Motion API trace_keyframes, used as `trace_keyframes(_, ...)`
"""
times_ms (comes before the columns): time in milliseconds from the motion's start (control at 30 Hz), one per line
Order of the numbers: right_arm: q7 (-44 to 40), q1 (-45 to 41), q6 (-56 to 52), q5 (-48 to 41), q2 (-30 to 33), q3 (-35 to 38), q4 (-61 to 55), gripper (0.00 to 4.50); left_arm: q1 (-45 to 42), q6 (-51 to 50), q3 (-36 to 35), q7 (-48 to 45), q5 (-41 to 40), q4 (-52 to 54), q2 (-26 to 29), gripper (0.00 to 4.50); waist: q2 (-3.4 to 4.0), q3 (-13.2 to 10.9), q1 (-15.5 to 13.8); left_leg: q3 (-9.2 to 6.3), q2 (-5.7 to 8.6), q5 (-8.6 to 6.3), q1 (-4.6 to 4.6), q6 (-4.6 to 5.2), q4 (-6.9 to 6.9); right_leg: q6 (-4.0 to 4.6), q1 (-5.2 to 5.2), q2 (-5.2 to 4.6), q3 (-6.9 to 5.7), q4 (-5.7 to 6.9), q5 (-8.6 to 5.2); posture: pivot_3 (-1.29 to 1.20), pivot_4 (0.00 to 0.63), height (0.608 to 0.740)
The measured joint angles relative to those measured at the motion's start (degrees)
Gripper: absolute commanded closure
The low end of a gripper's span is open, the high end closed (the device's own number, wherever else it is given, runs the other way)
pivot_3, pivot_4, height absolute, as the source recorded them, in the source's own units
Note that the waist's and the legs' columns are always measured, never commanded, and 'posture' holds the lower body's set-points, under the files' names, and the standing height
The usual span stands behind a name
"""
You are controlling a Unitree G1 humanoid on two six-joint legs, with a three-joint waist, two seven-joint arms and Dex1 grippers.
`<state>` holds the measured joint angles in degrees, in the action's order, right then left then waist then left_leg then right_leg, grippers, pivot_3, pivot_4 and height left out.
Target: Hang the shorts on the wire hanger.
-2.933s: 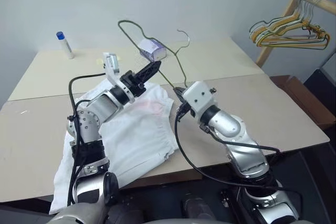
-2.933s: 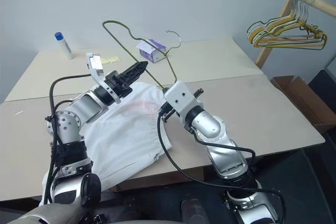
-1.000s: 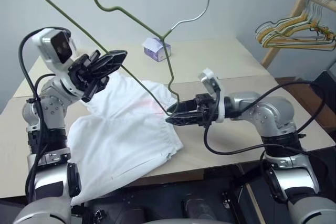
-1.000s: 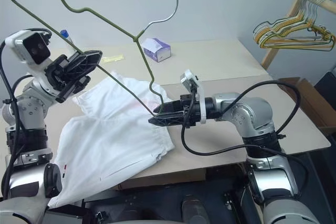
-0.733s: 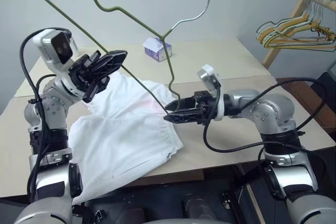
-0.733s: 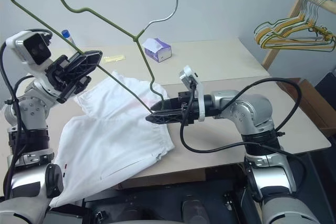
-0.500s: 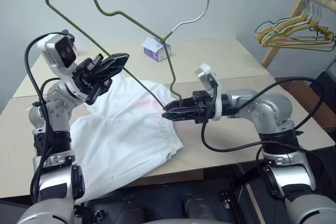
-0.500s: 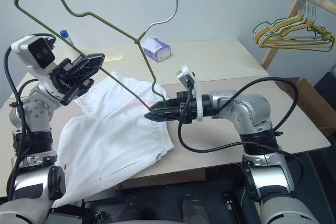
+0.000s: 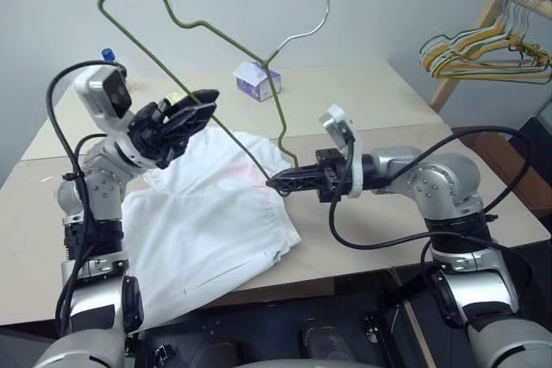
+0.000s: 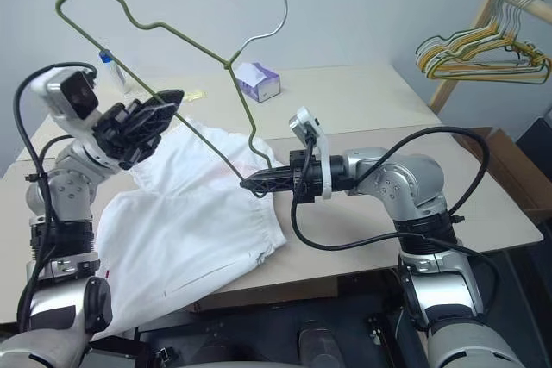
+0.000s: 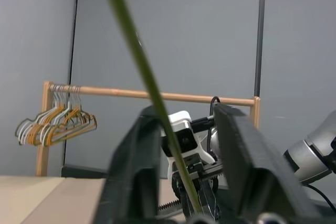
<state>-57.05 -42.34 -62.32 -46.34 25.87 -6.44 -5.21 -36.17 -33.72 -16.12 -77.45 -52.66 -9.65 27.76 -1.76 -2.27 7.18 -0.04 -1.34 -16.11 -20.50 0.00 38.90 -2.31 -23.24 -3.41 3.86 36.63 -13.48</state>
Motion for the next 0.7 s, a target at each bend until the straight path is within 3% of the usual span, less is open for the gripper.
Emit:
trace_keyframes(167, 4.2, 0.0, -1.1, -2.6, -2.0, 5.2, 0.2, 4.50, 2.5, 0.3, 1.9, 2.9, 5.0, -0.1, 3.3, 0.08, 0.01, 0.0, 0.6, 0.00, -0.01, 0.00, 0.03, 0.00, -0.01, 0.01, -0.01, 0.01, 0.02, 0.02, 0.00, -0.13, 0.000, 0.740)
trace_keyframes(300, 7.5, 1.1, -3.5, -4.8, -0.5, 10.1, 0.0, 4.50, 8.1, 3.6, 3.7, 3.8, 12.8, -0.9, 9.9, 0.03, 0.02, 0.0, 1.5, -0.02, -0.03, 0.00, 0.00, 0.00, -0.03, 0.01, -0.03, 0.00, 0.00, 0.00, 0.00, -0.12, 0.000, 0.740)
trace_keyframes(500, 11.0, 10.4, -14.7, -6.8, 10.2, 12.1, -0.6, 4.50, 15.9, 18.5, 11.0, 3.1, 30.0, -0.6, 19.3, 0.03, 0.07, 0.0, 0.9, 0.07, -0.03, -0.01, -0.09, 0.02, -0.06, 0.01, -0.02, -0.04, -0.03, -0.23, 0.00, -0.11, 0.000, 0.740)
trace_keyframes(700, 6.9, 17.7, -23.0, -7.9, 21.4, 11.4, 1.9, 4.50, 20.6, 23.1, 13.2, -0.6, 32.8, 4.9, 22.8, 0.03, 0.18, -0.1, 0.0, 0.22, -0.23, -0.06, -0.23, 0.09, -0.06, -0.04, -0.04, 0.04, -0.04, -0.51, 0.04, -0.11, 0.000, 0.740)
